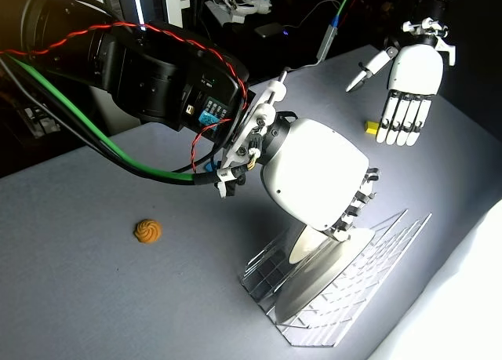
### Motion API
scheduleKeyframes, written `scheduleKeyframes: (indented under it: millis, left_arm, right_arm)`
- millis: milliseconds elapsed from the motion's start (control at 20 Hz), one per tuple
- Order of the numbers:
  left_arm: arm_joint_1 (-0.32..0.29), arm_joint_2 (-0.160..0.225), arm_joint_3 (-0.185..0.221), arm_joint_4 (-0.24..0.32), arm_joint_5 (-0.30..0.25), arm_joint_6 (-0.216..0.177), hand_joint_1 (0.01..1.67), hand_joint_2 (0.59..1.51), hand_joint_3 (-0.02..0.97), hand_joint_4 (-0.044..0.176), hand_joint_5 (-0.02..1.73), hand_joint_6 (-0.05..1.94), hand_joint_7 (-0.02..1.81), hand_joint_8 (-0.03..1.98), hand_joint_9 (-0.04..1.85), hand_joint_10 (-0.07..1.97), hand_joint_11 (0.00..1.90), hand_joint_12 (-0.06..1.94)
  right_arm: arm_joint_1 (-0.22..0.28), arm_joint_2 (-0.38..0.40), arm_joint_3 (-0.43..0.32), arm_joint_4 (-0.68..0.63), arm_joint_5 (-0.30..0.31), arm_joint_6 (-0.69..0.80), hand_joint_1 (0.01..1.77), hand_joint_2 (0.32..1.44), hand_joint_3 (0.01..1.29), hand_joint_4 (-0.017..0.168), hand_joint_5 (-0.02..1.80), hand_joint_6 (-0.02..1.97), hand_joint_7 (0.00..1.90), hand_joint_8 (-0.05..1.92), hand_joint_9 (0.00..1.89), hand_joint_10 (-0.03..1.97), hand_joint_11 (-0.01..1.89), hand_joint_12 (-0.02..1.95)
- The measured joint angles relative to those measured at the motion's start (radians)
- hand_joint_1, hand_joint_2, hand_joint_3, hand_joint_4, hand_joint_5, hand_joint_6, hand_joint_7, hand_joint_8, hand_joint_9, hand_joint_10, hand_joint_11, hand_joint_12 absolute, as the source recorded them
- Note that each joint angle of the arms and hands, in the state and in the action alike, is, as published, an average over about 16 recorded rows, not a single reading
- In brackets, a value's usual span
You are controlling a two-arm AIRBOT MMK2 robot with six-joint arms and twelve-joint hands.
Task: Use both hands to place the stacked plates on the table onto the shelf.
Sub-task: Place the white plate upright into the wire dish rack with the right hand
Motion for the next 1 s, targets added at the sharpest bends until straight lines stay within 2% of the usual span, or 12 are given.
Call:
scheduleKeyframes:
  millis: [100, 250, 450, 700, 850, 1000]
  left_arm:
    - [0.000, 0.000, 0.000, 0.000, -0.002, -0.002, 0.02, 1.019, 0.020, -0.001, 0.13, 0.01, 0.18, 0.00, 0.13, 0.02, 0.02, 0.32]
    - [0.000, 0.000, -0.001, 0.000, -0.006, -0.004, 0.02, 1.019, 0.020, -0.001, 0.14, 0.01, 0.18, 0.00, 0.13, 0.02, 0.02, 0.32]
    - [0.000, 0.000, -0.002, 0.001, -0.012, -0.008, 0.02, 1.019, 0.020, -0.001, 0.14, 0.01, 0.18, 0.00, 0.13, 0.02, 0.02, 0.33]
    - [-0.001, 0.000, -0.003, 0.001, -0.019, -0.012, 0.02, 1.019, 0.020, -0.001, 0.14, 0.01, 0.17, 0.00, 0.13, 0.02, 0.02, 0.33]
    - [-0.001, 0.000, -0.003, 0.001, -0.021, -0.015, 0.02, 1.018, 0.021, -0.001, 0.14, 0.01, 0.18, 0.00, 0.13, 0.02, 0.02, 0.34]
    - [-0.001, 0.000, -0.004, 0.002, -0.024, -0.017, 0.02, 1.019, 0.020, -0.001, 0.14, 0.01, 0.18, 0.00, 0.14, 0.02, 0.02, 0.34]
  right_arm:
    - [-0.002, 0.000, 0.001, -0.001, 0.002, 0.001, 1.26, 1.04, 0.01, -0.004, 0.86, 0.81, 1.02, 0.66, 1.04, 0.56, 0.73, 1.21]
    - [-0.004, 0.000, 0.001, -0.002, 0.004, 0.002, 1.25, 1.04, 0.01, -0.004, 0.85, 0.76, 1.02, 0.69, 1.02, 0.65, 0.73, 1.24]
    - [-0.007, 0.000, 0.001, -0.003, 0.008, 0.003, 1.25, 1.05, 0.01, -0.005, 0.85, 0.71, 1.04, 0.68, 1.04, 0.63, 0.74, 1.25]
    - [-0.007, 0.000, 0.001, -0.005, 0.011, 0.004, 1.25, 1.05, 0.01, -0.010, 0.85, 0.63, 1.07, 0.64, 1.03, 0.80, 0.76, 1.28]
    - [-0.002, 0.002, 0.001, -0.005, 0.011, 0.003, 1.25, 1.04, 0.01, -0.009, 0.85, 0.63, 1.07, 0.62, 1.03, 0.80, 0.76, 1.28]
    - [0.008, 0.005, -0.001, -0.006, 0.009, 0.002, 1.20, 1.03, 0.01, -0.008, 0.81, 0.51, 1.03, 0.48, 0.99, 0.67, 0.70, 1.26]
